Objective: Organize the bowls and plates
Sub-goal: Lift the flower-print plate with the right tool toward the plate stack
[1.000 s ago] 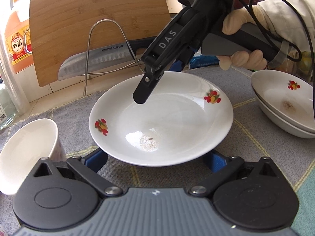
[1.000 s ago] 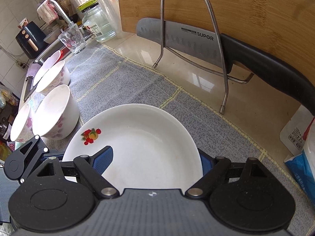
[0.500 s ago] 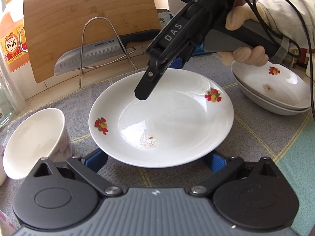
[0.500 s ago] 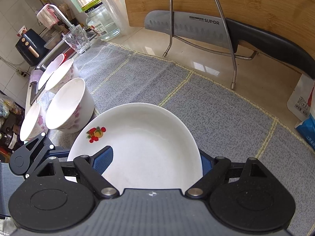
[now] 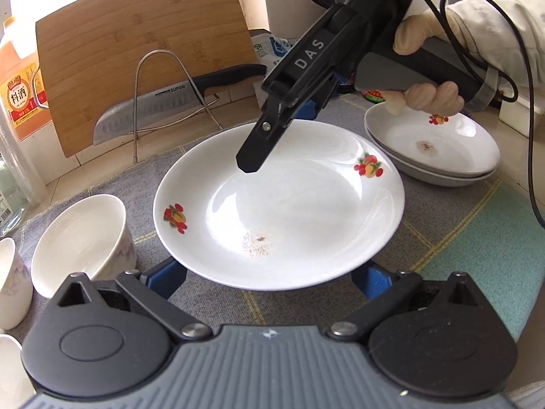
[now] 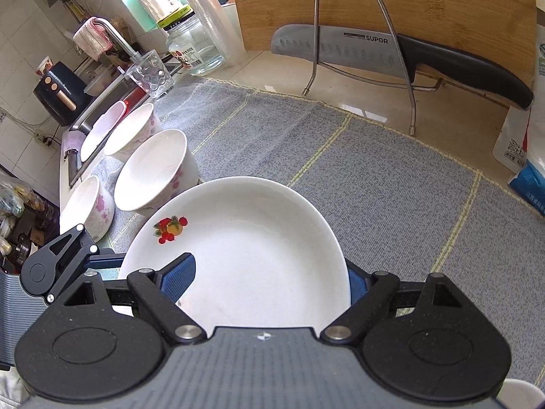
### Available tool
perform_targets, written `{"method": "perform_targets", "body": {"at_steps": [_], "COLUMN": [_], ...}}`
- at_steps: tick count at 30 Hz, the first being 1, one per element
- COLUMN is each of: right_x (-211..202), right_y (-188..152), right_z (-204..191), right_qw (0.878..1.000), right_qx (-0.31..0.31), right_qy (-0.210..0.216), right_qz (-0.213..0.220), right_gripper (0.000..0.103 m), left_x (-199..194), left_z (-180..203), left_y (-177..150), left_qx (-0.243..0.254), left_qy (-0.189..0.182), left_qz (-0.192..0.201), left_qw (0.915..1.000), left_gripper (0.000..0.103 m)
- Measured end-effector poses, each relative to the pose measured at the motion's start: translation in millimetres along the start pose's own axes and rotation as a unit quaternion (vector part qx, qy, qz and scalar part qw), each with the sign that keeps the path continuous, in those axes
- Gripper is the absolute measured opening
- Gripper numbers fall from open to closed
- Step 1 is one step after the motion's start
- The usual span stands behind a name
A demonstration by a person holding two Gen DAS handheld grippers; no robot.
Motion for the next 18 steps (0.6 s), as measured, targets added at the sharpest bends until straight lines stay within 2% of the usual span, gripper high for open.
{"method": "perform_targets", "body": {"at_steps": [18], "right_x": [-60.5], "right_y": [-35.7], "right_z": [9.4], "right_qw": [0.998], "right_qx": [0.027], "right_qy": [-0.03], "right_qz": [0.044], "right_gripper": [0.091], "left_x": [-24.5], "left_z": [35.3], "left_y": [30.1], "left_qx": [0.043], "left_qy": [-0.046], "left_qz": [0.021], "left_qw": [0.9978], "left_gripper": [0.102]}}
Point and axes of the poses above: each gripper's, at about its wrist camera, not at the fingertips, and x roughly the way its jaws point, z to its right, y to its top, the point moved 10 cm from there along x, roughly the way its jaws point, and after that the axes turned 9 degrees about x, right-handed, at the moved point
